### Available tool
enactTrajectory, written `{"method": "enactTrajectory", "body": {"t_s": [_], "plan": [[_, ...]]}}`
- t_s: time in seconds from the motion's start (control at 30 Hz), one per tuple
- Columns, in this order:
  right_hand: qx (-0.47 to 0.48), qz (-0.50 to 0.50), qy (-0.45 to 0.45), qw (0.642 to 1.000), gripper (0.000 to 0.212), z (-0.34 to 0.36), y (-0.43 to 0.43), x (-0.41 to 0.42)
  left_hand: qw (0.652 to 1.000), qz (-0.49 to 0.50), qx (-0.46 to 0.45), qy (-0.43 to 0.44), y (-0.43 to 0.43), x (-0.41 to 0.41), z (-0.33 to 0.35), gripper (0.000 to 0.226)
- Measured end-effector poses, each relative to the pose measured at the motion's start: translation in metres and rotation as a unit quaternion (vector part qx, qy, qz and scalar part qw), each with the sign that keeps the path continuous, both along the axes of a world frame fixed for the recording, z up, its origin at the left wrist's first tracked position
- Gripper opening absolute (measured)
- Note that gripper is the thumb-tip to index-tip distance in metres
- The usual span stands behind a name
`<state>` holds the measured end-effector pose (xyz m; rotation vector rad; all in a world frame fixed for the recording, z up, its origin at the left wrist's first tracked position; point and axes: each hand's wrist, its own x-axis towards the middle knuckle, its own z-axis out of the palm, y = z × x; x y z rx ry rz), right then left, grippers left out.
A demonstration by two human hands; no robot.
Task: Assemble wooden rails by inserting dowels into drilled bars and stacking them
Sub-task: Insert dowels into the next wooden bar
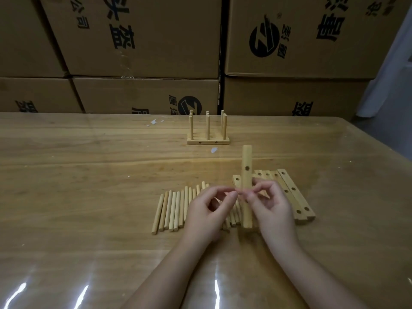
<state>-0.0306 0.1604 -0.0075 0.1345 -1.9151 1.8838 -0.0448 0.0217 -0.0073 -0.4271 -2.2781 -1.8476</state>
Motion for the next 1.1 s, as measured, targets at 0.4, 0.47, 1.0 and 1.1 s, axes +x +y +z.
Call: {"method": "enactTrajectory", "body": {"t_s": [0.4, 0.47, 1.0, 1.1], "plan": [[0.316, -0.029, 0.094, 0.944, 0.018, 0.0, 0.008, -0.001, 0.985, 0.014, 0.169, -0.045, -0.005, -0.006, -0.004, 0.044], [0.366, -0.032, 0.07, 0.928, 0.02, -0.001, 0.011, -0.002, 0.974, 0.052, 0.213, -0.048, -0.006, -0.006, -0.004, 0.045], [0.595, 0.086, 0.013, 0.799, 0.056, -0.007, 0.0, -0.001, 0.978, 0.116, 0.165, -0.055, -0.003, -0.006, 0.0, 0.043], [0.571, 0.091, 0.011, 0.816, 0.055, -0.004, 0.002, 0.0, 0.979, 0.113, 0.159, -0.055, -0.002, -0.007, 0.0, 0.043]]}}
